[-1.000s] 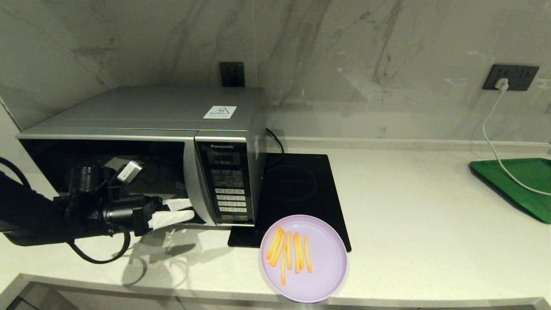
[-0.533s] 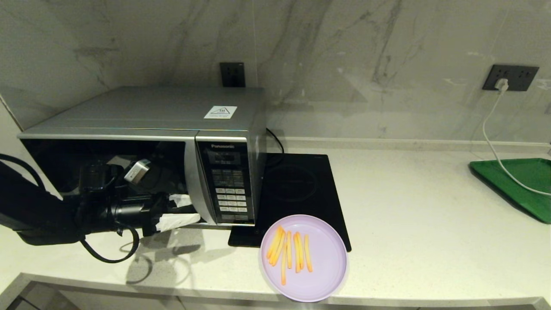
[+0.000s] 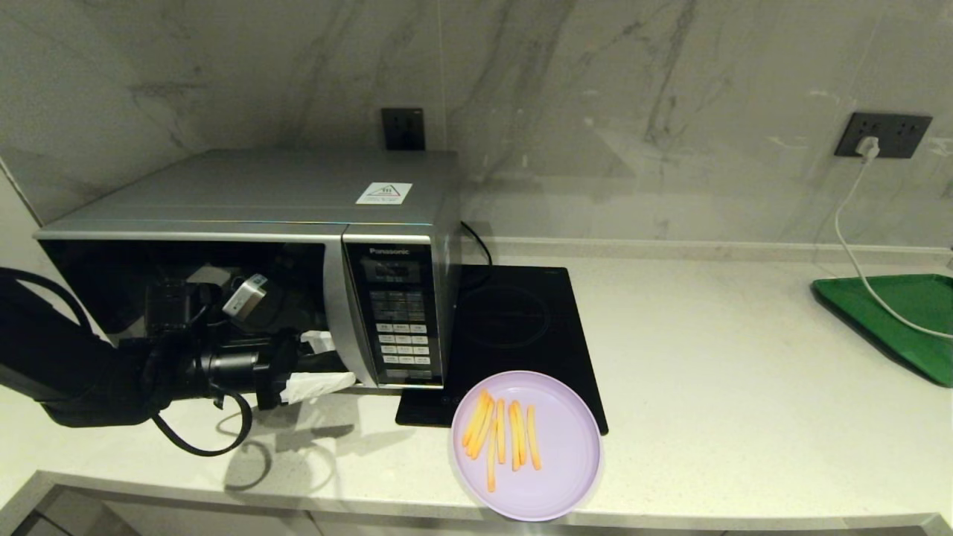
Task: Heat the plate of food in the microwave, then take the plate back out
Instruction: Open the microwave oven
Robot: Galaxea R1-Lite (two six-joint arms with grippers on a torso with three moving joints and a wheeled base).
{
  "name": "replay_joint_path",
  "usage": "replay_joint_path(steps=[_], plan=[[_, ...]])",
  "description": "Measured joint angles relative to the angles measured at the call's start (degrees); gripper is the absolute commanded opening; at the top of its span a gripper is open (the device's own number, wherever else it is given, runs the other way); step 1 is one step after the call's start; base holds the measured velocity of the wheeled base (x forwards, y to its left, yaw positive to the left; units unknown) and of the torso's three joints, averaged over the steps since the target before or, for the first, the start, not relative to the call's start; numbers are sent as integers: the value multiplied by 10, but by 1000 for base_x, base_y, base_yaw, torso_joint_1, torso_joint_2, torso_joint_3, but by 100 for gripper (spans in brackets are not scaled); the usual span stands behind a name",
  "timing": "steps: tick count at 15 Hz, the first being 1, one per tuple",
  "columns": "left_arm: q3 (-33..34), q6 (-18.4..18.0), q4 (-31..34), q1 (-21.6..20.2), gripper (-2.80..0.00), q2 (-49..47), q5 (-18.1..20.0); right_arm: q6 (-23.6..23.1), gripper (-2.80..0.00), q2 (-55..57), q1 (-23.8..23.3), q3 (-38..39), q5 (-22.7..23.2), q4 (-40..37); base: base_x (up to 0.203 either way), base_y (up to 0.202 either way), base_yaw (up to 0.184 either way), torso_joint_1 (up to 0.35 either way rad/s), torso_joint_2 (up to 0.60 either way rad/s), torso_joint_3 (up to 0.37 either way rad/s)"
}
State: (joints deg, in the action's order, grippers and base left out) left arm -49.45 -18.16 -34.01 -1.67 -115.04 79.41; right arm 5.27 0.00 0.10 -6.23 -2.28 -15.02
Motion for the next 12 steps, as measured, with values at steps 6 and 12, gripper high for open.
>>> replay_joint_path(steps=[6, 12], plan=[[28, 57, -1, 9, 0, 27, 0, 0, -280, 0, 0, 0, 0, 0, 0, 0, 0, 0, 0, 0], [120, 212, -3, -1, 0, 77, 0, 0, -280, 0, 0, 0, 0, 0, 0, 0, 0, 0, 0, 0]])
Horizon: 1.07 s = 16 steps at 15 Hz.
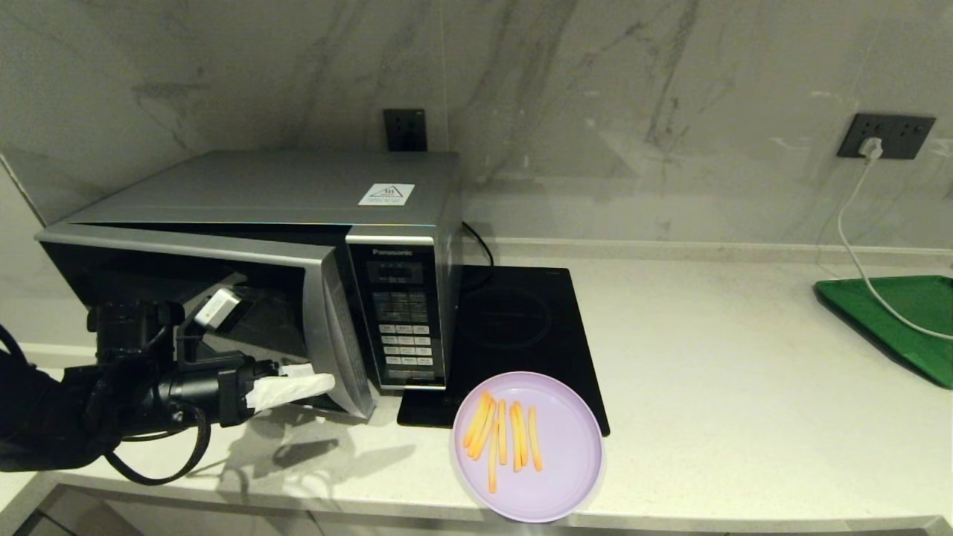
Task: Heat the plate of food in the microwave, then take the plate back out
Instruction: Open the microwave oven
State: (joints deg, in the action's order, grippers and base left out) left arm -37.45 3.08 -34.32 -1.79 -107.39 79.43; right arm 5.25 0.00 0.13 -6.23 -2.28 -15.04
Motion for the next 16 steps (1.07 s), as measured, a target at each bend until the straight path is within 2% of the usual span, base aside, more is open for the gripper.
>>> replay_joint_path(steps=[2, 5, 6, 8, 13, 14, 16], plan=[[-2, 1, -1, -10, 0, -6, -15, 0, -280, 0, -1, 0, 0, 0, 0, 0, 0, 0, 0, 0], [9, -7, 6, -30, 0, -7, -86, 0, -280, 0, 0, 0, 0, 0, 0, 0, 0, 0, 0, 0], [19, -19, 14, -48, 0, -5, -94, 0, -280, 0, 0, 0, 0, 0, 0, 0, 0, 0, 0, 0], [31, -60, 8, -100, 0, 2, -95, 0, -280, 0, -1, 0, 0, 0, 0, 0, 0, 0, 0, 0], [71, -214, 4, -232, 0, 36, -96, 0, -280, 0, -1, 0, 0, 0, 0, 0, 0, 0, 0, 0], [77, -227, 5, -247, 0, 53, -96, 0, -280, 0, 0, 0, 0, 0, 0, 0, 0, 0, 0, 0], [84, -230, 8, -267, 0, 94, -96, 0, -280, 0, 0, 0, 0, 0, 0, 0, 0, 0, 0, 0]])
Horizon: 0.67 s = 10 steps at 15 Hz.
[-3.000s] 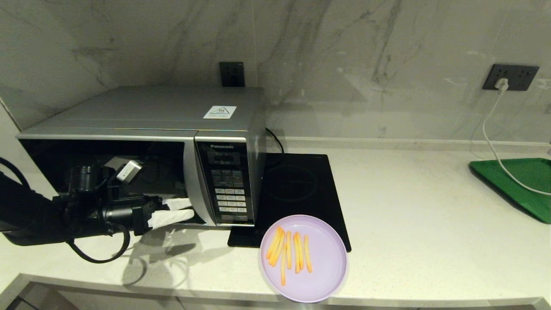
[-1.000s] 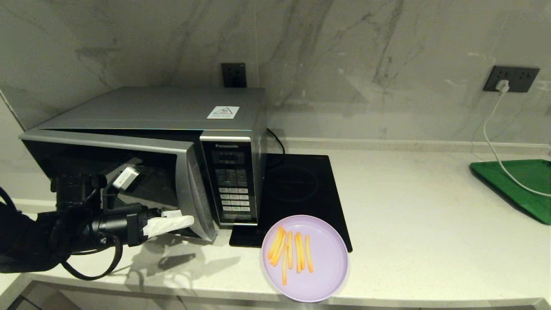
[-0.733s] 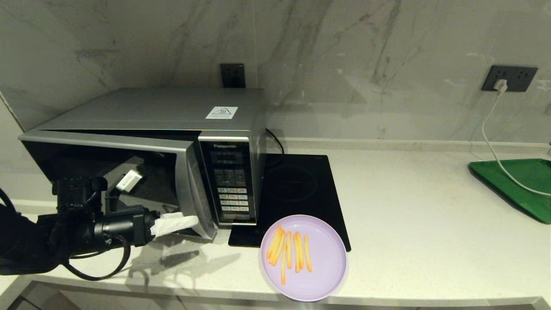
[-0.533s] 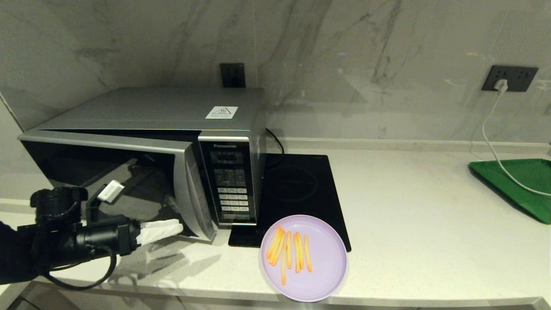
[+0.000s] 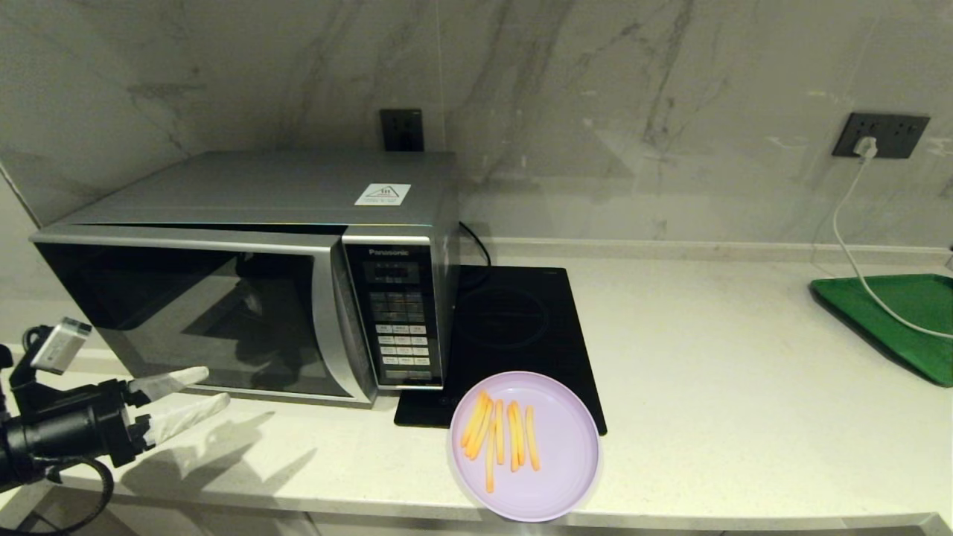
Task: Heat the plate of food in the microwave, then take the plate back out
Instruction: Open the microwave oven
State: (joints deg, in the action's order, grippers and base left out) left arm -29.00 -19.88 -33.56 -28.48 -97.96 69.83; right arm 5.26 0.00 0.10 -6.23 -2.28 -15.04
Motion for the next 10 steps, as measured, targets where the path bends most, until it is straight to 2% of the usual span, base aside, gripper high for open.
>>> replay_joint_path(steps=[1, 2, 4, 5, 6, 8, 10], plan=[[3, 0, 3, -5, -129, 27, 0, 0, -280, 0, 0, 0, 0, 0, 0, 0, 0, 0, 0, 0], [6, 3, 9, -6, -280, 58, -1, 0, -280, 0, 0, 0, 0, 0, 0, 0, 0, 0, 0, 0], [-2, 24, 41, 4, -280, 132, -11, 0, -280, 0, 0, 0, 0, 0, 0, 0, 0, 0, 0, 0], [-21, 42, 73, 23, -280, 169, -30, 0, -280, 0, 0, 0, 0, 0, 0, 0, 0, 0, 0, 0], [-55, 59, 117, 55, -280, 200, -66, 0, -280, 0, 0, 0, 0, 0, 0, 0, 0, 0, 0, 0], [-143, 80, 213, 137, -280, 234, -173, 0, -280, 0, 0, 0, 0, 0, 0, 0, 0, 0, 0, 0], [-234, 114, 293, 235, -280, 248, -308, 0, -280, 0, 0, 0, 0, 0, 0, 0, 0, 0, 0, 0]])
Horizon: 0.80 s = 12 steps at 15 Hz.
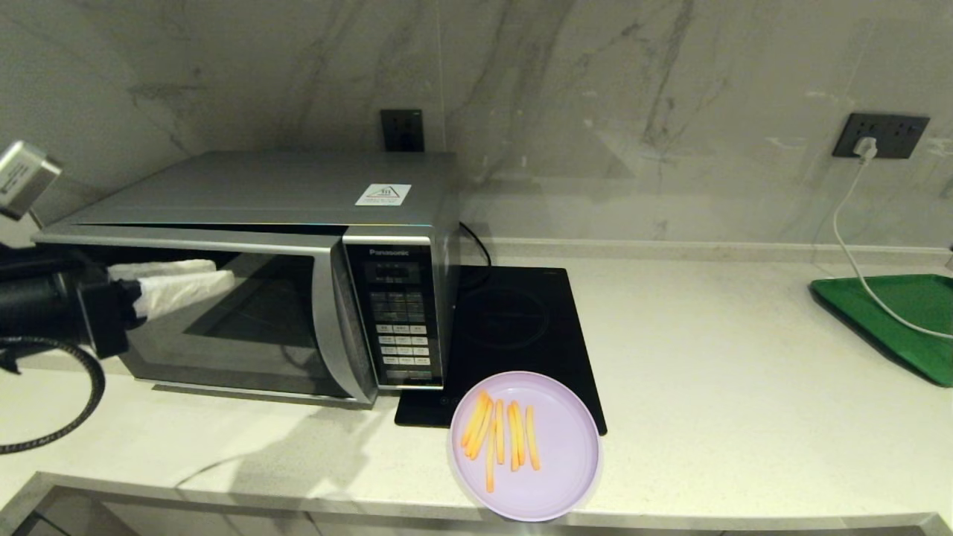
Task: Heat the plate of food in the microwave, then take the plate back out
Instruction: Open the microwave oven
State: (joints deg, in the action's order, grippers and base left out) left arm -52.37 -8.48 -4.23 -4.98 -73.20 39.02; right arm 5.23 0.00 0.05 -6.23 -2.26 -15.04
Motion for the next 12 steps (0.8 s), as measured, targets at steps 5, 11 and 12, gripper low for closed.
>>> replay_joint_path(steps=[5, 11, 12], plan=[[-158, 26, 62, 154, -280, -58, -347, 0, -280, 0, 0, 0, 0, 0, 0, 0, 0, 0, 0, 0], [-275, 28, 116, 211, -280, -169, -467, 0, -280, 0, 0, 0, 0, 0, 0, 0, 0, 0, 0, 0], [-286, 29, 117, 220, -280, -182, -472, 0, -280, 0, 0, 0, 0, 0, 0, 0, 0, 0, 0, 0]])
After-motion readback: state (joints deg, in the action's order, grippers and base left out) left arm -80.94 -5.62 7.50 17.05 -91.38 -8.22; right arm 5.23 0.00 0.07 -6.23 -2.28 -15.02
